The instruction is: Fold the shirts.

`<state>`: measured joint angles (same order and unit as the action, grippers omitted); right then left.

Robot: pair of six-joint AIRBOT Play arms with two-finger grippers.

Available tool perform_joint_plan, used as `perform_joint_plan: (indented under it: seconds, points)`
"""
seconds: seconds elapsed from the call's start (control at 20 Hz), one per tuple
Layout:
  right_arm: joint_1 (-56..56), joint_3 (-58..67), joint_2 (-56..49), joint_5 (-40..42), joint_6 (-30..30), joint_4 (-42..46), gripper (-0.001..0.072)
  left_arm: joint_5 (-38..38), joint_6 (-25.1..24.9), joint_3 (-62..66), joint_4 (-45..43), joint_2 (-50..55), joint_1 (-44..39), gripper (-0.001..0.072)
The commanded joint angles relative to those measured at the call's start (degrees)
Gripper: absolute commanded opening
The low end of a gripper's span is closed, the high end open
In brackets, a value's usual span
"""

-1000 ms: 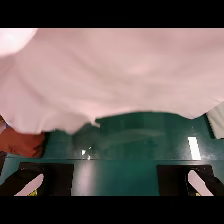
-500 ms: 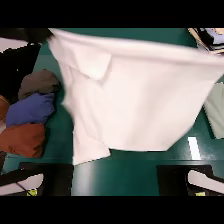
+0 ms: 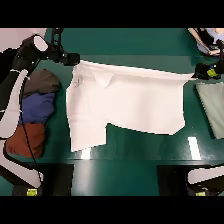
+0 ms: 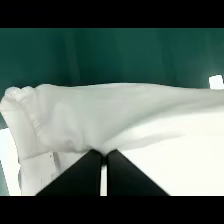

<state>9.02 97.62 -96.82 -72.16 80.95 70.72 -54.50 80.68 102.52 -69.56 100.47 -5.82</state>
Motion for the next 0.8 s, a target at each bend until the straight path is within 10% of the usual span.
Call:
perform_joint_plan:
  seconds: [0.0, 0.2, 0.55, 0.6, 0.7, 0.75]
  points:
    - [-0.11, -0.24, -0.11, 1.77, -0.57, 0.59, 0.0017, -3.1, -3.3, 1.46, -0.42, 1.31, 0.04, 0.0024]
    - [-2.08, -7.76, 5.18, 0.26, -2.14, 6.64, 0.0016, -15.87, -4.66, 0.07, -4.98, 1.38, 0.04, 0.0023]
    - [-5.42, -27.43, 12.33, 8.57, -1.73, 6.29, 0.0019, -9.46, -3.76, -8.55, -8.09, 1.38, 0.04, 0.0025]
    - [-5.51, -28.63, 12.63, 9.11, -1.46, 5.16, 0.002, -9.16, -2.45, -8.55, -8.48, 1.38, 0.04, 0.0077]
    - [-5.46, -29.05, 12.57, 8.94, -1.44, 2.38, 0.0246, -9.4, -0.09, -8.48, -8.59, 1.36, 0.04, 0.0545]
    - [-5.46, -28.94, 12.74, 8.66, -1.44, 1.64, 0.0349, -10.62, 0.35, -8.48, -9.14, 1.25, 0.04, 0.0554]
